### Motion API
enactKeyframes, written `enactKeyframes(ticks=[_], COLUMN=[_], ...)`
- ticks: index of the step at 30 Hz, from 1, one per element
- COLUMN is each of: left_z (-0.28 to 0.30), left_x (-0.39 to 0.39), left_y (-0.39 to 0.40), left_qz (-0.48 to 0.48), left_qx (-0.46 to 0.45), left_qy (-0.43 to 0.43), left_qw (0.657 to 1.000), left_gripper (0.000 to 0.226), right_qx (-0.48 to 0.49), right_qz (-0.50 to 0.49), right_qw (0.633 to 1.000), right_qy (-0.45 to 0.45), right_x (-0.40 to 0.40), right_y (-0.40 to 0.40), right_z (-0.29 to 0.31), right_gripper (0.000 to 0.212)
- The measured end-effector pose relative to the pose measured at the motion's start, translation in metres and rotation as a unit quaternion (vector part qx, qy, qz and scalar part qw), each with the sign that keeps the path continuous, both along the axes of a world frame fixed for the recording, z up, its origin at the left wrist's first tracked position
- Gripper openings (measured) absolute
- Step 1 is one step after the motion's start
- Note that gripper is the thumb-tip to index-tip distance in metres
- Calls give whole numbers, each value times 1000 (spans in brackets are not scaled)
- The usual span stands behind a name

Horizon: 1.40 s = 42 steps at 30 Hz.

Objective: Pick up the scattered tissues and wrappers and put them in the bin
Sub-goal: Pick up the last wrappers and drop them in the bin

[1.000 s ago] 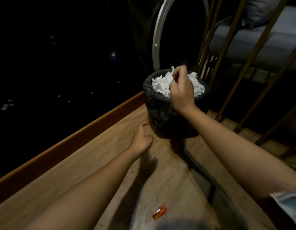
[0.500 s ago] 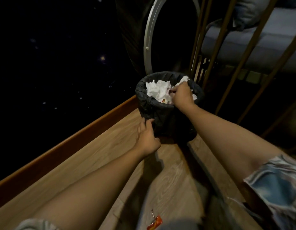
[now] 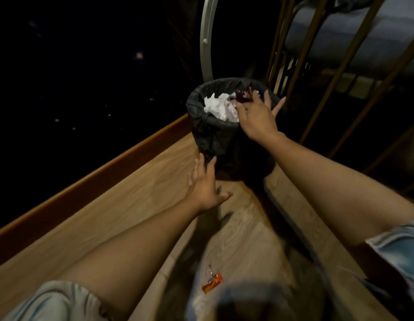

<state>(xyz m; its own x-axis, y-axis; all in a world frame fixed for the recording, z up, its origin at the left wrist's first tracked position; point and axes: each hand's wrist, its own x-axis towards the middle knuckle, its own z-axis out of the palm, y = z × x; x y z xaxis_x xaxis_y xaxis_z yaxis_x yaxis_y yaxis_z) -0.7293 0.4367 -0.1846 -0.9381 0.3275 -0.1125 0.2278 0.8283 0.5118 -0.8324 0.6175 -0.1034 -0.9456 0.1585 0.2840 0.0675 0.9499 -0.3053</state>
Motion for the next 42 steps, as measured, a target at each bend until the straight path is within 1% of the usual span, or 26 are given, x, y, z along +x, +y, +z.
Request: enactKeyframes(ticks=[3, 6, 9, 11, 13, 15, 16, 18, 19, 21, 23, 24, 26, 28, 30, 32, 35, 37, 39, 42], left_z=[-9, -19, -36, -52, -68, -83, -90, -101, -104, -106, -105, -102, -92, -73, -46, -17, 18, 39, 62, 91], left_x=[14, 26, 42, 59, 80, 105, 117, 137, 142, 145, 142, 138, 122, 97, 70, 45, 13, -6, -23, -43], left_y=[-5, -11, -18, -22, -26, -28, -28, -26, -24, -21, -19, -18, -14, -9, -2, 5, 14, 20, 27, 40], left_qz=[-21, -44, -61, -58, -50, -31, -8, 59, 92, 127, 137, 136, 127, 112, 91, 87, 100, 127, 138, 103], left_qx=[-32, -53, -68, -62, -73, -106, -111, -74, -42, 3, 22, 29, 53, 89, 131, 182, 223, 227, 220, 213], left_qy=[-25, -47, -68, -114, -166, -205, -208, -205, -209, -226, -235, -227, -182, -111, -46, -3, 84, 139, 184, 242], left_qw=[999, 997, 993, 990, 982, 973, 972, 974, 973, 966, 962, 964, 974, 983, 986, 979, 966, 956, 948, 941], left_gripper=[105, 97, 71, 56, 51, 55, 54, 44, 37, 24, 19, 18, 18, 16, 13, 8, 18, 22, 19, 14], right_qx=[-14, -65, -57, -61, -68, -65, -64, -52, -43, -26, -14, -14, -14, -14, 1, 9, 15, 25, 26, 11], right_qz=[10, 31, 84, 136, 173, 197, 207, 222, 223, 198, 163, 149, 132, 118, 109, 108, 104, 92, 72, 40], right_qw=[999, 986, 962, 950, 953, 966, 971, 973, 974, 979, 985, 987, 989, 992, 994, 994, 989, 985, 983, 982], right_qy=[45, 151, 254, 273, 240, 156, 101, 11, -17, -42, -49, -59, -68, -44, -5, 34, 105, 141, 166, 183], right_x=[13, 34, 67, 91, 116, 144, 159, 182, 190, 196, 197, 197, 194, 187, 176, 159, 130, 111, 94, 79], right_y=[-1, -5, -12, -18, -21, -17, -12, 0, 6, 15, 19, 20, 22, 21, 18, 16, 16, 17, 17, 16], right_z=[-2, -13, -39, -67, -108, -153, -174, -206, -216, -222, -220, -219, -214, -205, -189, -165, -120, -92, -68, -43], right_gripper=[56, 44, 25, 19, 20, 27, 32, 37, 38, 41, 46, 48, 52, 53, 50, 52, 53, 51, 51, 52])
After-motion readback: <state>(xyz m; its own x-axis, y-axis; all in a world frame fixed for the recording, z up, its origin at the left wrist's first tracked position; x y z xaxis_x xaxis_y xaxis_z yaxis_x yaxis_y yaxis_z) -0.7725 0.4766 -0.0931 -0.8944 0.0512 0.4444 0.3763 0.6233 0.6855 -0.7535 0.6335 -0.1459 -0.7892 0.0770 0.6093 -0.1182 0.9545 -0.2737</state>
